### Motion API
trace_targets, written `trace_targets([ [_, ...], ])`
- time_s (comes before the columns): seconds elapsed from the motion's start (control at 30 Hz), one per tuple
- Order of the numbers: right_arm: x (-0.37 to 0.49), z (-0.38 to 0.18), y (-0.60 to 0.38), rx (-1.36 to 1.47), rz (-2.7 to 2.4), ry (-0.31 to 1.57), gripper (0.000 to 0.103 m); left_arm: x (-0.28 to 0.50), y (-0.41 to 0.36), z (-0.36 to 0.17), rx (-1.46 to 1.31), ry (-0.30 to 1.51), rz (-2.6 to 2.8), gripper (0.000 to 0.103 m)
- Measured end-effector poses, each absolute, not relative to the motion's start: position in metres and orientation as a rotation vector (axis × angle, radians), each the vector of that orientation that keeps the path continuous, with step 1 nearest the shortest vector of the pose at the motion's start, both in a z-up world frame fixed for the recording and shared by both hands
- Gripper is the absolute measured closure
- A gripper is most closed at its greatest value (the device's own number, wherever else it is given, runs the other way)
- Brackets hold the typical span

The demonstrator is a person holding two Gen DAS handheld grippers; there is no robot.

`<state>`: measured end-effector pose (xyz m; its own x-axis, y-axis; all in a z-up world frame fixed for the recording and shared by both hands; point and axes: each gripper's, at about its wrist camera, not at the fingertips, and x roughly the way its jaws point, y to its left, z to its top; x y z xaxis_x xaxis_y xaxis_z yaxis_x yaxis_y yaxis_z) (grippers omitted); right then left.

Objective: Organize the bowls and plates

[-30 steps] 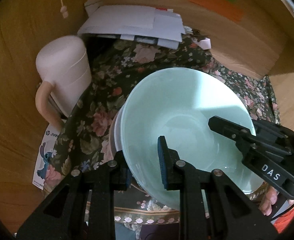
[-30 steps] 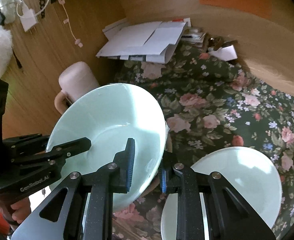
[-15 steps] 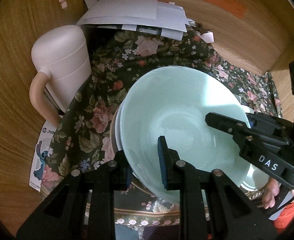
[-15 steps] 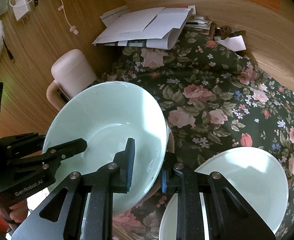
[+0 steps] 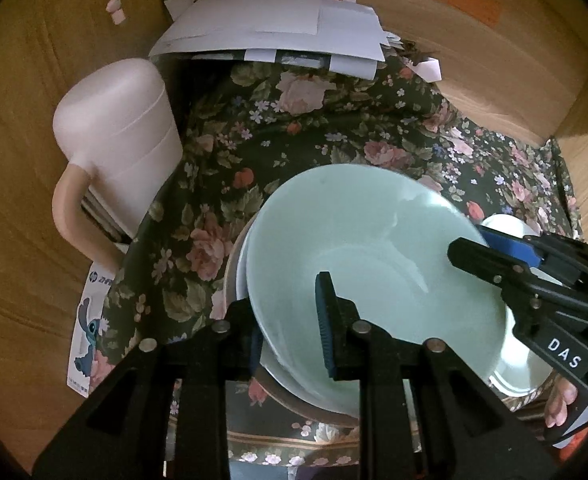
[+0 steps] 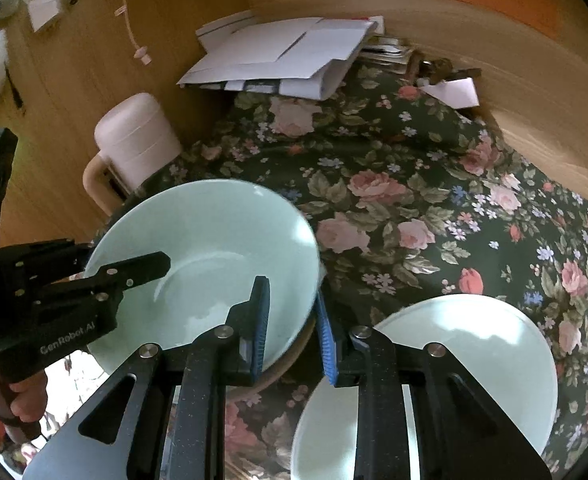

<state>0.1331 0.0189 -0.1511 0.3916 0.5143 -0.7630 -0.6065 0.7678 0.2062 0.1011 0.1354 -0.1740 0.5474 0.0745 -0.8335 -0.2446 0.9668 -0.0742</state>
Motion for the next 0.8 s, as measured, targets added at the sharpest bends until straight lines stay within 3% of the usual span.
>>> trace_targets([
  [0.23, 0.133, -0.143, 0.013, -0.097, 0.706, 0.907, 0.077, 0.109, 0.130, -0.164, -0.203, 1.012, 0.157, 0.058],
  [0.4, 0.133, -0.145, 0.011, -0.083, 0.704, 0.914, 0.068, 0.111, 0.132, -0.153, -0.200, 1.006, 0.173, 0.057],
  [0.53, 0.133, -0.144, 0.010, -0.075, 0.705, 0.917, 0.067, 0.104, 0.136, -0.135, -0.159, 0.925, 0.182, 0.048],
  [0.8, 0.133, -0.149, 0.014, -0.054, 0.712, 0.946, 0.065, 0.091, 0.149, -0.148, -0.189, 0.943, 0.210, 0.047],
])
